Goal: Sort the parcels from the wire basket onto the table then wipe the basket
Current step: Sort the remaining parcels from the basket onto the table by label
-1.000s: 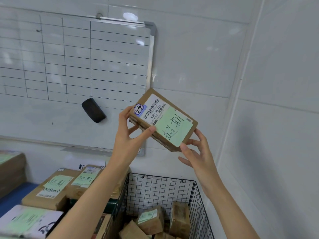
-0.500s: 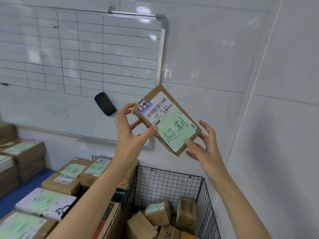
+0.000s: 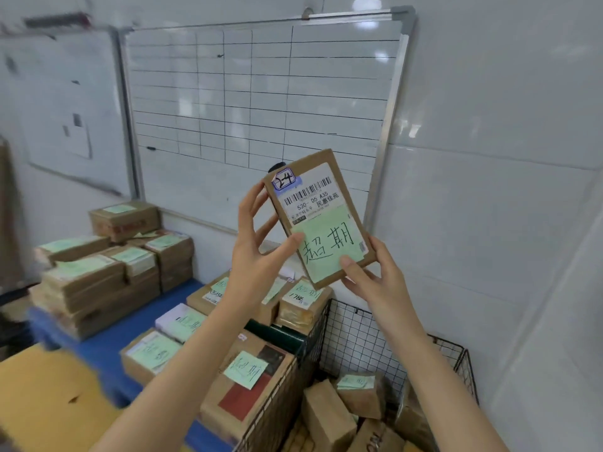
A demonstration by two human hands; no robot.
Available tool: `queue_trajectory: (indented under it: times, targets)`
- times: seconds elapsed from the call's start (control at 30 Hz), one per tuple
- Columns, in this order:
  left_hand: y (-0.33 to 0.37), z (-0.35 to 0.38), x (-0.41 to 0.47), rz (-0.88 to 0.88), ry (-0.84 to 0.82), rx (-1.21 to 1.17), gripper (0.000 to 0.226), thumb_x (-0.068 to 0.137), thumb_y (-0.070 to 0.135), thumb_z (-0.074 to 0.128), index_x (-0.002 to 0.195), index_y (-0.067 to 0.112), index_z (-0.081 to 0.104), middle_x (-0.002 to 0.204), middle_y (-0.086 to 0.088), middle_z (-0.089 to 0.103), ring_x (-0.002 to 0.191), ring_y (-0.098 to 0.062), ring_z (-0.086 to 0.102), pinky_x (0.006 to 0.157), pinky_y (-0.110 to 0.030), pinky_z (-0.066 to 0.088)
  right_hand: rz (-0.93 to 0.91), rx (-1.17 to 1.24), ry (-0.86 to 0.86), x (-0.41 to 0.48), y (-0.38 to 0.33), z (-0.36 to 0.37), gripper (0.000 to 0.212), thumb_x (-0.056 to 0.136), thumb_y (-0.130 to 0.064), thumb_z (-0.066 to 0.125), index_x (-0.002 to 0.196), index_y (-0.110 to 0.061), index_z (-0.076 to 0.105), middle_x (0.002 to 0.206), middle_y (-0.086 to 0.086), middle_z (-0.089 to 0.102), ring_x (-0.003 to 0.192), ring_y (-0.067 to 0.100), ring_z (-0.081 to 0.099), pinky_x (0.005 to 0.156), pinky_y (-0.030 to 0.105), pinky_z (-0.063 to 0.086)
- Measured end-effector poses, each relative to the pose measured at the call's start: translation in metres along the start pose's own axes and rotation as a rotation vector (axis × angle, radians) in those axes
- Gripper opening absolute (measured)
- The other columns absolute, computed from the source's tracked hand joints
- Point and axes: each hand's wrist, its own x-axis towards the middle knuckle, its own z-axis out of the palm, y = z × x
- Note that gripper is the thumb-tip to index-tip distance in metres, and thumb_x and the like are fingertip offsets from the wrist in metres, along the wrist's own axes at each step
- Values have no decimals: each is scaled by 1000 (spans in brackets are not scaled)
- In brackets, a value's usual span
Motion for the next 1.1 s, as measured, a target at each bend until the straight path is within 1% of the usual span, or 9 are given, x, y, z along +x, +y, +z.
queue_trajectory:
  times: [0.07,0.17,0.27,0.33,0.57,0.73,0.9,1.0,1.1]
  targets:
    - [1,-20,-4,-3,0,83,75,85,18,73,142,46,32,140,24,45,127,-4,52,90,-17,51,18,-2,-25,0,5,15,54,73,-52,69,124,-44,51,128,-8,61,111,12,66,86,30,58]
    - [4,-47,-9,-56,15,147,73,82,33,72,140,53,33,137,19,47,123,-8,55,95,-34,54,44,-14,-43,-2,9,37,57,73,-55,68,125,-40,50,123,-9,62,108,10,66,88,32,58]
    - [5,-67,-13,-104,15,156,70,79,39,72,138,48,37,139,14,47,124,-19,57,98,-52,52,61,-14,-59,-4,8,57,54,77,-51,69,125,-37,48,123,-12,60,105,8,66,79,22,58]
    - [4,-78,-15,-137,21,140,63,77,41,73,131,43,41,140,18,47,125,-18,57,97,-55,51,79,-1,-70,-3,9,69,56,75,-54,69,124,-36,49,123,-13,60,106,9,66,86,29,59]
    - [-17,-112,-11,-177,-73,223,70,79,47,72,140,44,38,146,17,44,129,-19,54,99,-52,51,118,1,-60,12,18,106,48,90,-48,65,129,-42,38,129,-9,58,119,15,58,101,45,51]
    - [-42,-144,-1,-258,-181,298,84,74,57,71,144,60,24,146,12,39,123,-16,56,99,-50,52,156,-83,-44,30,30,133,42,95,-45,59,129,-42,34,109,-24,56,118,16,59,99,45,52]
    - [-71,-188,28,-298,-292,305,91,71,60,68,148,57,20,145,9,40,118,-13,59,101,-43,50,213,-173,1,52,44,175,44,94,-49,59,128,-43,33,124,-5,62,113,19,62,98,47,52]
    - [-90,-215,46,-302,-315,231,81,74,53,71,144,51,31,142,10,47,116,-16,62,99,-42,51,224,-255,22,64,47,201,48,94,-52,56,135,-39,33,113,-10,62,102,12,63,88,36,53]
    - [-112,-241,64,-338,-324,111,69,79,39,73,140,42,39,140,5,51,112,-20,65,87,-34,56,231,-331,20,77,51,228,54,96,-51,54,142,-36,29,121,-8,59,98,7,61,73,24,47]
